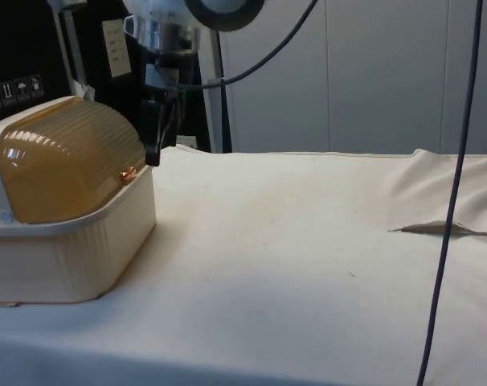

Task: Open the lid, then close it.

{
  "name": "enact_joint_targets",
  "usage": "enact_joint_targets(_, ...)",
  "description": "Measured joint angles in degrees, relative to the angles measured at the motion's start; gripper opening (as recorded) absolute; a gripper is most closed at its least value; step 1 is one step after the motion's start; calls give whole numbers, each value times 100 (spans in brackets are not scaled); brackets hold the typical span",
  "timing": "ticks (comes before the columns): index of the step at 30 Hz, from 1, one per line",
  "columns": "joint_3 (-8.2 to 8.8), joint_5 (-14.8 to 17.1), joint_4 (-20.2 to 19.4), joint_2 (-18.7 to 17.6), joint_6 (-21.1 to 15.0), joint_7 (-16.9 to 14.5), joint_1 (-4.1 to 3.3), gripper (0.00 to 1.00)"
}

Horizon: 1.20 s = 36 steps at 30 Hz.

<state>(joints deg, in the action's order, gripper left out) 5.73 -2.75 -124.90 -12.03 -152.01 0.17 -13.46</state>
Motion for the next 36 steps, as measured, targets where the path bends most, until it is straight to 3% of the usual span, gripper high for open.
enact_joint_targets(19,0,40,97,-286,-17,23,6,100)
enact_joint_targets(36,11,52,710,-756,52,86,23,100)
